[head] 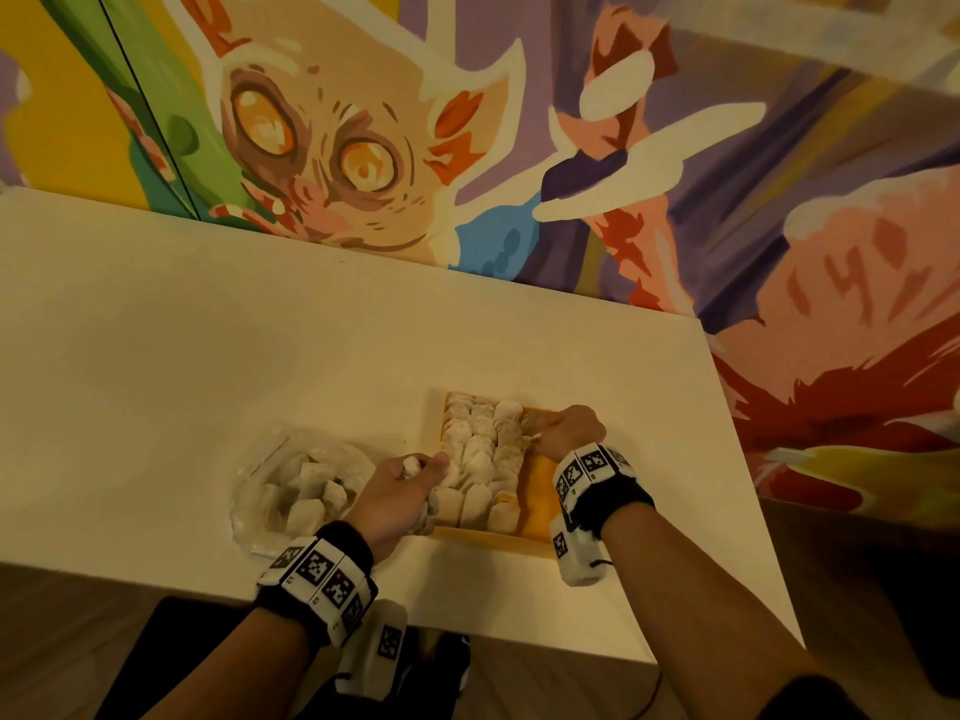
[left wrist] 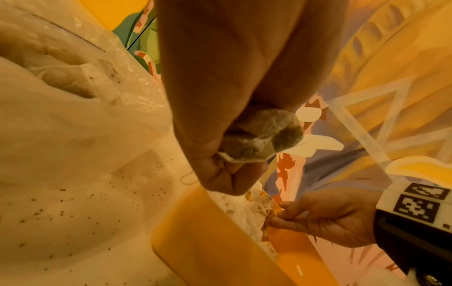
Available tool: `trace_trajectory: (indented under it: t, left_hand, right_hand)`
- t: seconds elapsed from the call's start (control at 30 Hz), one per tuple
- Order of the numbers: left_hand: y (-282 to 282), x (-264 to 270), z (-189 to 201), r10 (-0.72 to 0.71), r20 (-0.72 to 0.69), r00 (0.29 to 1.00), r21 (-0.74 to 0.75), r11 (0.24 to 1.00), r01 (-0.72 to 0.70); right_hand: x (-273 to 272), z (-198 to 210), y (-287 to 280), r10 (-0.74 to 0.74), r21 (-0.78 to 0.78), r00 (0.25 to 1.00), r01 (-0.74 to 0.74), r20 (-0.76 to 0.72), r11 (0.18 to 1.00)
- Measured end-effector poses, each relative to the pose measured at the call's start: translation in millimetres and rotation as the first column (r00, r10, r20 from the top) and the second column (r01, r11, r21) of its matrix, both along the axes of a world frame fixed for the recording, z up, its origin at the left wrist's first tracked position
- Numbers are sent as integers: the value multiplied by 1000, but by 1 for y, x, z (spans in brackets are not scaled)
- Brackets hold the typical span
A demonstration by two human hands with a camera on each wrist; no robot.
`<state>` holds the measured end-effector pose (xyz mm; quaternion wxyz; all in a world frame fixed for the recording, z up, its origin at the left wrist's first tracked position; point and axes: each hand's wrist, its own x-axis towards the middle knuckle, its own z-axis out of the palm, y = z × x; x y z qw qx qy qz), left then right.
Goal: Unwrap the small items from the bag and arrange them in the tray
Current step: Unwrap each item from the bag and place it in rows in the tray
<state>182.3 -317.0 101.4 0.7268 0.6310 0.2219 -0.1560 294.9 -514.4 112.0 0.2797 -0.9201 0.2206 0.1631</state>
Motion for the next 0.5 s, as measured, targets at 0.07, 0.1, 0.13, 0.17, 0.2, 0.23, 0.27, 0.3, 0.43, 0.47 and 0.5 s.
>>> trace_trajectory:
  t: [0.07, 0.1, 0.13, 0.17, 0.2, 0.23, 0.27, 0.3, 0.43, 0.47, 0.5]
  left_hand:
    - [-1, 0, -1, -13, 3, 1000, -6, 1000, 13]
    - [-1, 0, -1, -21, 8, 1000, -2, 1000, 21]
    - [-1, 0, -1, -26, 11, 1000, 4, 1000, 26]
    - [-1, 0, -1, -26, 14, 1000, 5, 1000, 26]
    - [-1, 0, 0, -26, 14, 1000, 2, 1000, 26]
    - [-1, -1, 1, -28, 14, 1000, -3, 1000, 28]
    - [-1, -1, 1, -31, 15, 999, -4, 1000, 31]
    - [0, -1, 2, -35, 16, 999, 1, 999, 35]
    - [2, 0, 0, -33, 28, 999, 30, 999, 32]
    - [2, 1, 1, -33, 26, 999, 35, 999, 32]
    - [2, 1, 1, -34, 23, 999, 36, 999, 33]
  right_hand:
    - [2, -5, 3, -20, 46, 996, 16, 86, 999]
    - [1, -6, 3, -39, 40, 989, 34, 141, 999]
    - [-2, -5, 5, -55, 32, 985, 50, 166, 998]
    - [-4, -5, 5, -41, 30, 987, 37, 152, 999]
    - [-6, -5, 5, 7, 22, 992, -10, 129, 1000]
    - [-7, -7, 5, 49, 10, 992, -51, 118, 999]
    - [-9, -5, 5, 80, 6, 991, -81, 110, 997]
    - [-9, -6, 5, 101, 2, 990, -102, 101, 995]
    - [-1, -16, 3, 157, -25, 986, -156, 63, 987]
    - [2, -19, 3, 158, -22, 985, -156, 65, 987]
    - [6, -23, 1, 153, -40, 985, -151, 74, 988]
